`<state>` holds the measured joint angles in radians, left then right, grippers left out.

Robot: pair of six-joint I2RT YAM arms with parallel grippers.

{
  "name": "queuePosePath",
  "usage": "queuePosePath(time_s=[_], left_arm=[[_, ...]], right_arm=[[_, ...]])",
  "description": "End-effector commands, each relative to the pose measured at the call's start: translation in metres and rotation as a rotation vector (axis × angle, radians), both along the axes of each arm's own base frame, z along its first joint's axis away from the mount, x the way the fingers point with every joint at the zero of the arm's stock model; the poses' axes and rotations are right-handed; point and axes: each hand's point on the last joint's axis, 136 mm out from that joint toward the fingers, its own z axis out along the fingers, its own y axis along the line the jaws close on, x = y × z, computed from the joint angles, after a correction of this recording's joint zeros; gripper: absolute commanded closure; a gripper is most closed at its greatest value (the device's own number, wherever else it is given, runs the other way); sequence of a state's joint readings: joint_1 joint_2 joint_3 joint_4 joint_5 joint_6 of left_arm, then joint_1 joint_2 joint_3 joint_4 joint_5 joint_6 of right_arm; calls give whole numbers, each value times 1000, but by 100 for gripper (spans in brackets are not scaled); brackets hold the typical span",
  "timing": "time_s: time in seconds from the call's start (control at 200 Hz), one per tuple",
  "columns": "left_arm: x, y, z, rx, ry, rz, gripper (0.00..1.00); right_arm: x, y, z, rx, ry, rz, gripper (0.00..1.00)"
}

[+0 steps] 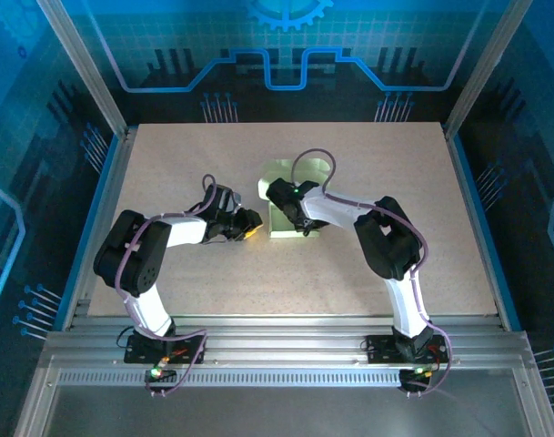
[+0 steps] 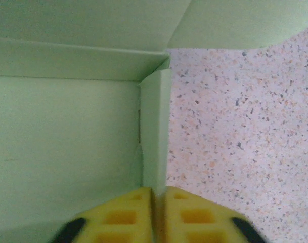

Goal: Fold the paper box

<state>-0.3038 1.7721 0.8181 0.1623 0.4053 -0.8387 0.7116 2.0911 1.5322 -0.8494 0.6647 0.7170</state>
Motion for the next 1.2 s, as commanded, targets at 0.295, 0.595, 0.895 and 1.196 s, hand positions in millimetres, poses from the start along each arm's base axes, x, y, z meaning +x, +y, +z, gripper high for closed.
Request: queuePosePath(time_s=[0.295, 0.595, 0.895, 1.196], left_arm=[[8, 6, 28, 55, -97, -12, 64], [29, 14, 83, 173, -389, -75, 40], [63, 27, 155, 514, -745, -271, 1], [89, 23, 181, 459, -766, -496, 1]], right_arm=[[-3, -6, 35, 121, -25, 27, 33], [4, -18, 68, 371, -145, 177, 21], [28, -26, 118, 637, -173, 519, 21], [43, -45, 146, 723, -71, 759, 21]])
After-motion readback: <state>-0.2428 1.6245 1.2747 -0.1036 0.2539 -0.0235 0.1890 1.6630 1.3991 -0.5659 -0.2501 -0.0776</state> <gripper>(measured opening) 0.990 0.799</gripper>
